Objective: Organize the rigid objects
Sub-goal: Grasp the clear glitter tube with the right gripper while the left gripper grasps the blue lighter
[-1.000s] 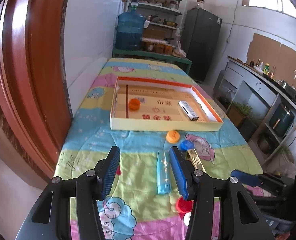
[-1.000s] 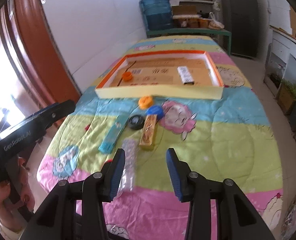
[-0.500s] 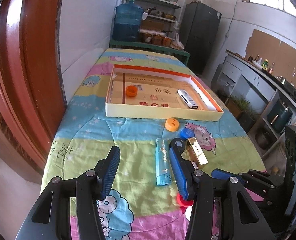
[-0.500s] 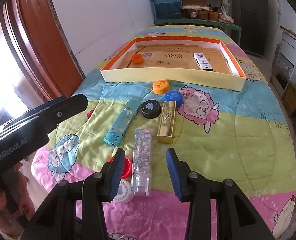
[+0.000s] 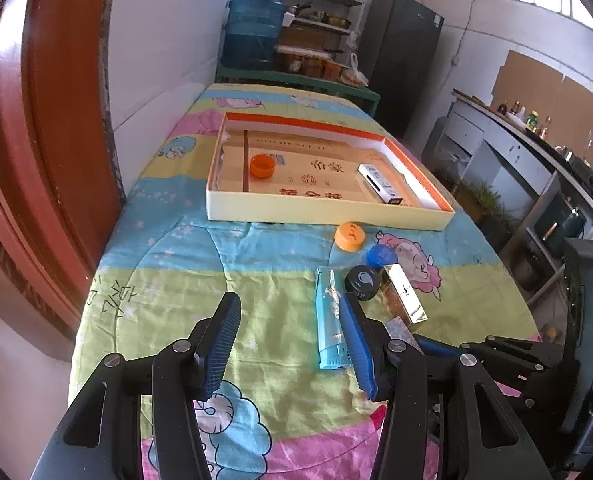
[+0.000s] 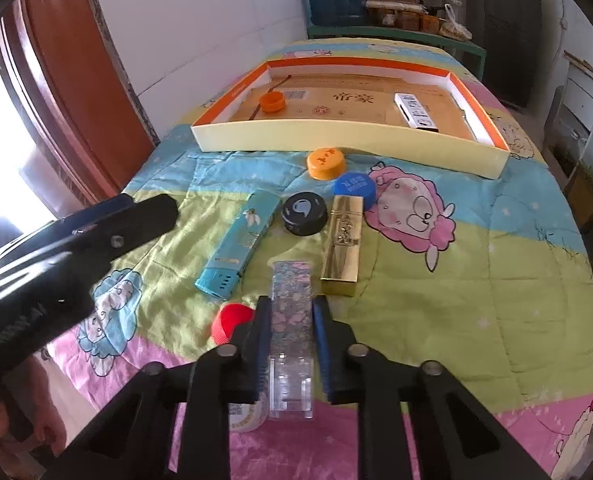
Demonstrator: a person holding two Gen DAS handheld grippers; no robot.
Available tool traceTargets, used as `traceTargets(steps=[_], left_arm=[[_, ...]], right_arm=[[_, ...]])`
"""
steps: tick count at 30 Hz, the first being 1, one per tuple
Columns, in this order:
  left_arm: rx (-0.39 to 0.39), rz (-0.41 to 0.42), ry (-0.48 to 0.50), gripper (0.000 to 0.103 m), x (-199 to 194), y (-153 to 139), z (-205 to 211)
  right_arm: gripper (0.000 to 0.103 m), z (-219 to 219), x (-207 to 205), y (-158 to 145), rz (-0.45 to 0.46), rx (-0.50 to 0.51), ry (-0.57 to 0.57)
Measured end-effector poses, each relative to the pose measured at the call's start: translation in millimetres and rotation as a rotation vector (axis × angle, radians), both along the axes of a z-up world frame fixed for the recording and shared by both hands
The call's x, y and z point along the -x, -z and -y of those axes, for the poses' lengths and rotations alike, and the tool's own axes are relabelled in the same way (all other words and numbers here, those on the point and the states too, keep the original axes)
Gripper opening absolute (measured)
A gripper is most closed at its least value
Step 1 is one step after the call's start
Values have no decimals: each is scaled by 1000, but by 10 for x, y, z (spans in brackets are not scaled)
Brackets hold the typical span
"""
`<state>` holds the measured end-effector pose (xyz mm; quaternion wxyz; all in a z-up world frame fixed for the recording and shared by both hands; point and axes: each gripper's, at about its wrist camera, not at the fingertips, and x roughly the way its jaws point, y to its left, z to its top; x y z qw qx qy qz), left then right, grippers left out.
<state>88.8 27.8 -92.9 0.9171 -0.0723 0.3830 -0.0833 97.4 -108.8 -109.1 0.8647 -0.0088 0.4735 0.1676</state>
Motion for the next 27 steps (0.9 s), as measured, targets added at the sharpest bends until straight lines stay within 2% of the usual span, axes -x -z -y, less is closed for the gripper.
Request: traceTargets(steps=[5,10,15,20,22,24,26,27], left_arm=[[-2,-13,20,53,-49,49,64],[-23,-25,53,53,-100,91,195],[-99,-41,89,53,-208,171,398],[-193,-87,85,53,-308,347,508],[-186,-92,89,47,-313,394,505],[-181,-87,96,37,-297,401,494],[-158,-81,104,22,-281,396,477],[-148,-80,103,22,-278,393,463]], right_arm=[[20,65,15,-25,-7,-33,7],[20,238,65,-155,27,-87,31],[20,376,92,-210,40,-105,55],[20,472,103,-208,40,-114,68],[20,499,100,-197,36,-118,73],[20,512,94,-190,34,-123,76],[20,517,91,-186,32,-124,77],[20,513,92,-183,32,-125,77]])
